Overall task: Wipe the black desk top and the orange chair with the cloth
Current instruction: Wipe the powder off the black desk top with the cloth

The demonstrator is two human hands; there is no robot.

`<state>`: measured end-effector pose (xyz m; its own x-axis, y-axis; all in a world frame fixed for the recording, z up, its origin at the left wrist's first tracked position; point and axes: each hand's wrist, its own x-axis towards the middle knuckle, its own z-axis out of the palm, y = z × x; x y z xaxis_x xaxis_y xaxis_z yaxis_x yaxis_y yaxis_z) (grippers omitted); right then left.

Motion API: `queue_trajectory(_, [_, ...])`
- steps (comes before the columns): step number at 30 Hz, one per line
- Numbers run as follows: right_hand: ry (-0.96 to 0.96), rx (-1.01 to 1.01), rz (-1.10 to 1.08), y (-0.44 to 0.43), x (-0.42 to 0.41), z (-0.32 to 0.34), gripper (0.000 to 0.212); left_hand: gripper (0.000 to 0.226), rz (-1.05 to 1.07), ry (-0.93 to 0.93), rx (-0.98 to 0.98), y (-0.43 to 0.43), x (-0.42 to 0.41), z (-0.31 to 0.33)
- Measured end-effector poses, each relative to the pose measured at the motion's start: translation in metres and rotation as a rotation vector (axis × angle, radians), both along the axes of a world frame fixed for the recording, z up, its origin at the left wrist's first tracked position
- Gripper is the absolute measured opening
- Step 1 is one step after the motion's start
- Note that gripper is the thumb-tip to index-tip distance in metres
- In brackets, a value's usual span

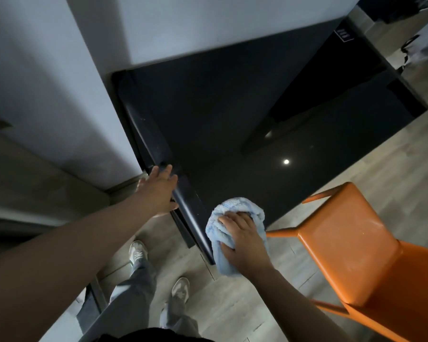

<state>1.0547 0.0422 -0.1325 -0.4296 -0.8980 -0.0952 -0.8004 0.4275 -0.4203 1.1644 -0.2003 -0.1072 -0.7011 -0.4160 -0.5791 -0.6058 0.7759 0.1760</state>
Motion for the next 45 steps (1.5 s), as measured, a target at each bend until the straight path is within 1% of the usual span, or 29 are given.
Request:
queue_trajectory(2, [0.008, -0.010, 0.005, 0.012, 0.002, 0.000, 0.041, 0.081, 0.022, 0.004, 0.001, 0.006, -0.001, 0.004])
queue_trajectory(7, [0.039, -0.002, 0.014, 0.037, 0.008, 0.000, 0.046, 0.080, 0.136, 0.098, 0.114, 0.030, 0.014, -0.002])
queue_trajectory(10, [0.072, -0.002, 0.015, 0.051, 0.008, -0.010, 0.055, 0.080, 0.131, 0.078, 0.118, 0.044, 0.025, -0.006])
queue_trajectory(12, [0.008, 0.044, -0.023, 0.064, 0.011, -0.003, 0.058, 0.079, 0.136, 0.060, 0.133, 0.052, 0.029, -0.003])
queue_trajectory(13, [-0.089, 0.050, -0.071, 0.070, 0.012, -0.004, 0.058, 0.079, 0.137, 0.053, 0.141, 0.057, 0.030, -0.001])
queue_trajectory(14, [-0.145, 0.026, -0.070, 0.075, 0.010, -0.008, 0.058, 0.079, 0.139, 0.047, 0.149, 0.061, 0.031, 0.001])
queue_trajectory(15, [-0.202, -0.036, 0.055, 0.080, 0.009, -0.013, 0.062, 0.079, 0.141, 0.043, 0.157, 0.064, 0.031, 0.003])
queue_trajectory(16, [-0.342, -0.292, 0.173, 0.092, 0.004, -0.027, 0.071, 0.079, 0.142, 0.038, 0.167, 0.066, 0.032, 0.005])
queue_trajectory(17, [-0.633, -0.532, 0.328, 0.092, -0.001, -0.039, 0.080, 0.079, 0.145, 0.034, 0.175, 0.068, 0.032, 0.006])
queue_trajectory(18, [-0.829, -0.648, 0.416, 0.096, -0.007, -0.046, 0.081, 0.079, 0.149, 0.034, 0.180, 0.069, 0.033, 0.007])
queue_trajectory(19, [-0.659, -0.577, 0.332, 0.097, -0.009, -0.025, 0.073, 0.078, 0.155, 0.039, 0.183, 0.069, 0.034, 0.008])
queue_trajectory(20, [-0.294, -0.376, 0.183, 0.095, -0.008, 0.008, 0.061, 0.078, 0.165, 0.050, 0.185, 0.068, 0.034, 0.010])
queue_trajectory(21, [-0.185, -0.129, 0.140, 0.085, -0.003, 0.025, 0.053, 0.077, 0.174, 0.063, 0.184, 0.067, 0.034, 0.012])
queue_trajectory(22, [-0.062, -0.073, -0.112, 0.085, -0.001, 0.037, 0.047, 0.076, 0.182, 0.074, 0.182, 0.066, 0.035, 0.014])
queue_trajectory(23, [-0.003, -0.139, -0.187, 0.080, -0.002, 0.041, 0.043, 0.076, 0.191, 0.085, 0.180, 0.064, 0.035, 0.016])
queue_trajectory(25, [0.077, -0.149, -0.124, 0.057, -0.012, 0.047, 0.044, 0.075, 0.221, 0.109, 0.175, 0.057, 0.037, 0.020])
queue_trajectory(27, [0.085, -0.103, -0.118, 0.024, -0.024, 0.054, 0.050, 0.075, 0.246, 0.136, 0.172, 0.048, 0.038, 0.026])
queue_trajectory(28, [0.085, -0.114, -0.121, 0.008, -0.028, 0.057, 0.053, 0.074, 0.257, 0.154, 0.172, 0.043, 0.039, 0.030])
queue_trajectory(31, [0.071, -0.136, -0.114, -0.041, -0.031, 0.082, 0.055, 0.067, 0.296, 0.209, 0.177, 0.023, 0.044, 0.042])
queue_trajectory(34, [-0.083, -0.138, -0.137, -0.099, -0.031, 0.102, 0.061, 0.065, 0.386, 0.243, 0.184, -0.006, 0.052, 0.045])
queue_trajectory(36, [-0.142, -0.167, -0.111, -0.133, -0.030, 0.107, 0.063, 0.064, 0.468, 0.274, 0.203, -0.026, 0.060, 0.043])
queue_trajectory(40, [-0.203, -0.157, -0.070, -0.210, -0.033, 0.106, 0.059, 0.058, 0.551, 0.306, 0.192, -0.061, 0.072, 0.041])
queue_trajectory(42, [-0.181, -0.156, -0.026, -0.253, -0.036, 0.100, 0.054, 0.057, 0.580, 0.314, 0.171, -0.079, 0.076, 0.037])
queue_trajectory(45, [-0.092, -0.140, 0.058, -0.314, -0.042, 0.086, 0.043, 0.058, 0.658, 0.296, 0.162, -0.104, 0.081, 0.027])
